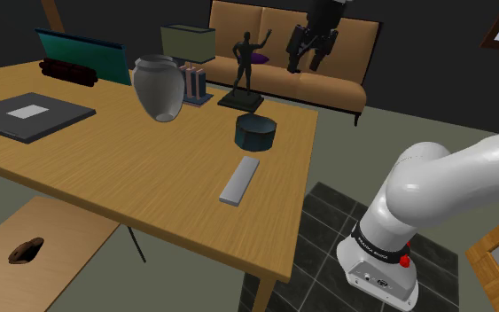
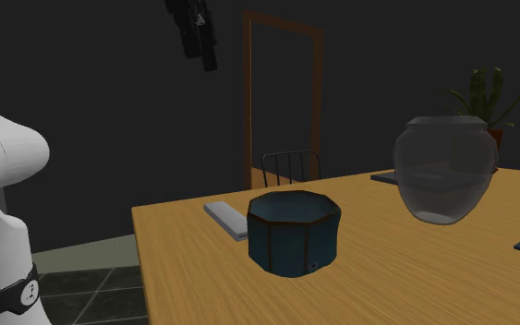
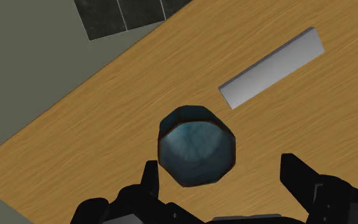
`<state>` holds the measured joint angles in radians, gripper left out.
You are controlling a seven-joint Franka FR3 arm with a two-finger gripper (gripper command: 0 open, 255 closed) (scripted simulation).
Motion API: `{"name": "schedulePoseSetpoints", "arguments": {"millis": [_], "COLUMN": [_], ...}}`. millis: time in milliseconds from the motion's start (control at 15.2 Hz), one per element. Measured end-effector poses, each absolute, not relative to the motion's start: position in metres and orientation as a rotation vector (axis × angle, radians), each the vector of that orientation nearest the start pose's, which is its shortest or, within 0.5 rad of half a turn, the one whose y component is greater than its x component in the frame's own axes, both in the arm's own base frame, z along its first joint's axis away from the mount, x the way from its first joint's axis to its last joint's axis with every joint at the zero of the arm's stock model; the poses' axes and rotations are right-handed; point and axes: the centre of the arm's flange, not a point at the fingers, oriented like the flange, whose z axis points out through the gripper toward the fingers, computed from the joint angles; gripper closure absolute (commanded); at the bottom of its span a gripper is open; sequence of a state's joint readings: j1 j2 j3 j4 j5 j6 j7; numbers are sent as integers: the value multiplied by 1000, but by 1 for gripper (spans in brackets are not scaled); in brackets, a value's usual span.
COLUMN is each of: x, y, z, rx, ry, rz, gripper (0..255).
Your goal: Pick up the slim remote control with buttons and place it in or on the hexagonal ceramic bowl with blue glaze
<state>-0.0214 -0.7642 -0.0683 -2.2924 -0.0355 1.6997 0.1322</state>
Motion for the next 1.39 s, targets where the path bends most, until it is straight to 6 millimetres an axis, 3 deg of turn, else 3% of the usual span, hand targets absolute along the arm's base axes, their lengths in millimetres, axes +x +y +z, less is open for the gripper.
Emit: {"name": "schedulePoseSetpoints", "arguments": {"millis": [132, 330, 1056, 1386], "x": [324, 326, 346, 364], "y": [-38, -18, 65, 97], "z": [620, 594, 476, 424], "rx": [-3095, -3079, -2940, -2838], "ry": [344, 476, 1049, 1301], "rz": [-260, -232, -112, -55], "gripper": [0, 0, 0, 0]}}
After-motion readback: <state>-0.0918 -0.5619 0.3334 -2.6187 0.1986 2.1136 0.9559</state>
